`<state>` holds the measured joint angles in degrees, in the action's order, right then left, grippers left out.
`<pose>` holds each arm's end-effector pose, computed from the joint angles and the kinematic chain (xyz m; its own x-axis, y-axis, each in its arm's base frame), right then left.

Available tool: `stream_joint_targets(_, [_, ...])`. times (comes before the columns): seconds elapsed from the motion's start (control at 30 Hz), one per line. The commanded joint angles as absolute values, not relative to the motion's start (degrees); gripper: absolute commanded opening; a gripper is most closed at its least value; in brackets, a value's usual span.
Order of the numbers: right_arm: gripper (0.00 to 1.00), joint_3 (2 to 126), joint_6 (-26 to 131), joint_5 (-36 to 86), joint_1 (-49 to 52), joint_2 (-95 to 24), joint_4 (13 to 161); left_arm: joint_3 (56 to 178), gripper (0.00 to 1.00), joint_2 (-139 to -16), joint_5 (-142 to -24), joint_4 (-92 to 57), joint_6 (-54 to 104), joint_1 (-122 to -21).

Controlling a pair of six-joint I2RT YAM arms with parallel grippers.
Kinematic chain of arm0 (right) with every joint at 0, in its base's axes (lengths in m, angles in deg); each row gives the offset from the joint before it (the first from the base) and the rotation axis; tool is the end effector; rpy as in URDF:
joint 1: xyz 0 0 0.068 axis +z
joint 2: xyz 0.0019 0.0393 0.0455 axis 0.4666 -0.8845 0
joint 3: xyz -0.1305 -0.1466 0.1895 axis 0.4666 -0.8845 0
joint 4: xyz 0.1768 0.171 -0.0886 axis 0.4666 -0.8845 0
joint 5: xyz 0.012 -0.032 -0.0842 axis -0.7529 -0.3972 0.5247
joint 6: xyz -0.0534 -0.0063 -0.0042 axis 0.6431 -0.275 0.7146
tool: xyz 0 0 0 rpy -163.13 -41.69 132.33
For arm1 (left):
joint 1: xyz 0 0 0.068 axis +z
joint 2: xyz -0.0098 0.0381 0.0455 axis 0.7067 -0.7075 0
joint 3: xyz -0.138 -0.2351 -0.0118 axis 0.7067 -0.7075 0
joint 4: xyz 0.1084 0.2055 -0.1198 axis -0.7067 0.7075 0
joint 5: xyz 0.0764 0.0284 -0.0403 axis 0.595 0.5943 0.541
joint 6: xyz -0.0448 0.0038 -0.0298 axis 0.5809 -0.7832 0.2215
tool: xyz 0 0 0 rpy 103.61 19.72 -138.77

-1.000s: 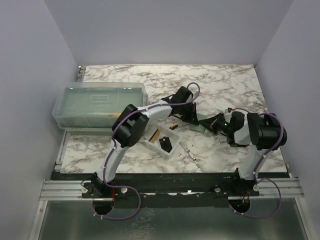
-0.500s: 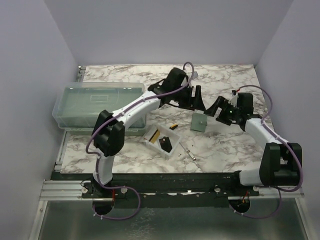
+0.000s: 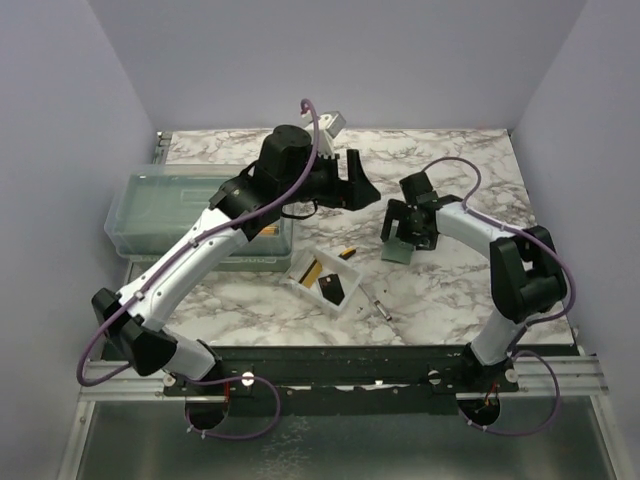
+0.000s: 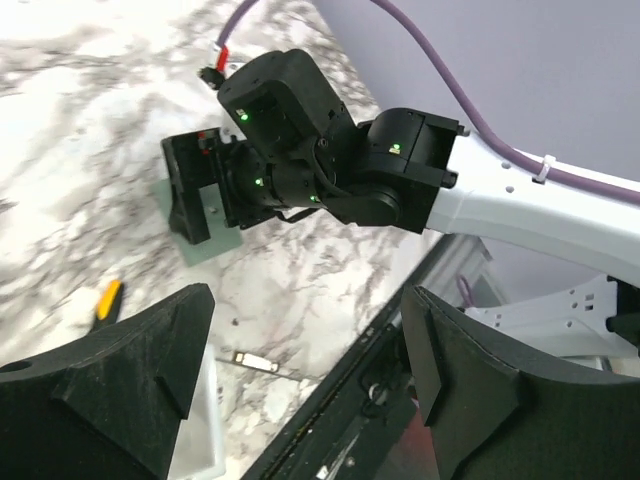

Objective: Put the credit cards into the card holder
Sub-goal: Move the card holder to the center of the board.

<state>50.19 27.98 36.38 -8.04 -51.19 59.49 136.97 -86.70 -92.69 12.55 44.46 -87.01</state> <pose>0.3174 0.1117 0.1851 -0.8791 0.2377 -0.4132 0.1722 0.9666 0.1897 0.2367 -0.2283 0.4342 -0.6521 -0.0718 -0.7548 0.6032 0.5540 -0.5738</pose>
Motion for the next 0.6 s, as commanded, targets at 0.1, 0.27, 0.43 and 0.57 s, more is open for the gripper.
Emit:
stream_joint_targets(0.1, [1.0, 55.95, 25.0, 48.91, -4.66, -60.3, 54.86, 131.53, 0.86, -76.71, -76.25, 15.97, 42.87, -86.55])
stream_joint_targets(0.27, [0.82, 52.29, 21.43, 57.31, -5.14, -56.56, 53.25, 130.24, 0.87, -72.92, -70.97, 16.51, 42.46, -86.6])
stream_joint_targets(0.43, [0.55, 43.03, 21.59, 50.07, -15.83, -45.32, 57.71, 130.64, 0.88, -71.66, -70.05, 16.51, 42.21, -86.62])
stream_joint_targets(0.57, [0.55, 35.67, 25.49, 46.46, -28.26, -34.32, 58.69, 131.54, 0.88, -70.89, -69.88, 16.5, 42.2, -86.56])
